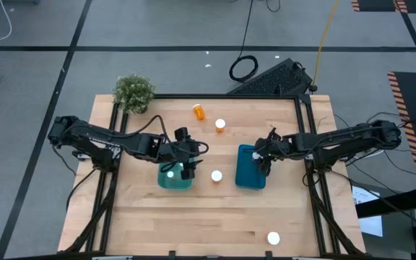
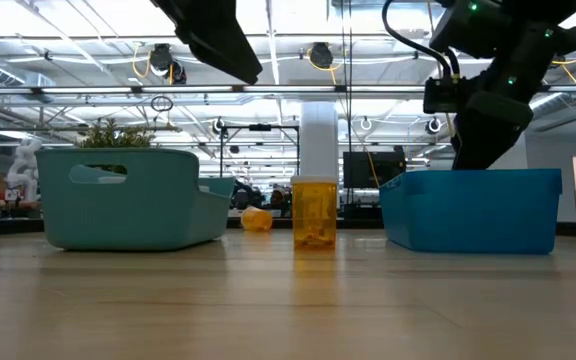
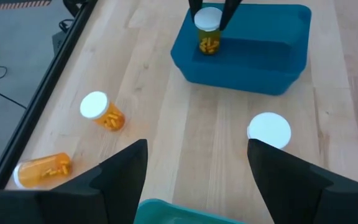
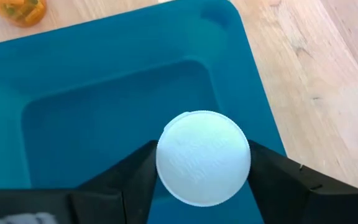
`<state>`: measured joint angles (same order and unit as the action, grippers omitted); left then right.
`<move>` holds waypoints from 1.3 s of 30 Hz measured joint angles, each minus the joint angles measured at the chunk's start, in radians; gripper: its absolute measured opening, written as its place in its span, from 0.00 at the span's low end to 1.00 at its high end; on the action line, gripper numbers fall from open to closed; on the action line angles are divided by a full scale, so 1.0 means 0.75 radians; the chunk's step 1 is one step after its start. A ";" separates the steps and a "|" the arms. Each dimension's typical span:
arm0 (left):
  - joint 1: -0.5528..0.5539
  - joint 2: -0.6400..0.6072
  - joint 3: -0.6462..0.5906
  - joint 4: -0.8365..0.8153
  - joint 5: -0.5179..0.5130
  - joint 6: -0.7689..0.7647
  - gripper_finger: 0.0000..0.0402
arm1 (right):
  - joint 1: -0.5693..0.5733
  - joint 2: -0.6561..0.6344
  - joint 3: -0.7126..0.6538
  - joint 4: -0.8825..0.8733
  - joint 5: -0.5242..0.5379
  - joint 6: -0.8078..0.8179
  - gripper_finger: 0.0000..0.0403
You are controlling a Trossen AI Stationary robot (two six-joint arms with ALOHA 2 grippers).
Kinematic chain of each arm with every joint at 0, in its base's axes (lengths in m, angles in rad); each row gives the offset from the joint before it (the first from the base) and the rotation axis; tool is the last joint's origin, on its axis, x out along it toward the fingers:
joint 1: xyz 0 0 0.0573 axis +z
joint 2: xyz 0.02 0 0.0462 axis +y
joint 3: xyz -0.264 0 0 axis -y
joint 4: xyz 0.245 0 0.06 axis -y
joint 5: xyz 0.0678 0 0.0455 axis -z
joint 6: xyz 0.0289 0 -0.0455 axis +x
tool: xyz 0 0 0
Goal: Pick and place medicine bottles into bin by pill shape (circle, oval)
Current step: Put the large orange pill bottle into the blue bin
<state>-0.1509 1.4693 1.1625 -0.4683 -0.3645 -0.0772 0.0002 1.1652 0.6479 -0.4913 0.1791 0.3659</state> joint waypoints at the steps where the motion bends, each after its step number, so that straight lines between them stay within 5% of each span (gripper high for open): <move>1: 0.000 0.000 0.000 0.000 0.000 -0.003 0.69 | 0.000 0.000 0.000 0.005 0.000 0.000 0.55; 11: 0.000 0.001 0.000 0.000 0.000 -0.004 0.69 | 0.001 -0.025 0.000 0.013 0.002 -0.045 0.63; 23: 0.017 0.001 0.000 -0.002 -0.076 0.040 0.69 | 0.002 -0.278 0.000 0.031 0.016 -0.152 0.63; 29: 0.162 0.001 0.000 -0.006 -0.043 0.086 0.69 | 0.002 -0.288 -0.036 0.267 0.183 -0.400 0.60; 39: 0.481 0.001 0.000 -0.013 0.086 0.079 0.69 | -0.074 -0.287 -0.143 0.747 0.179 -0.819 0.57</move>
<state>0.2096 1.4700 1.1625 -0.4784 -0.3003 -0.0182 -0.0552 0.9501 0.5404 0.0693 0.3130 -0.2487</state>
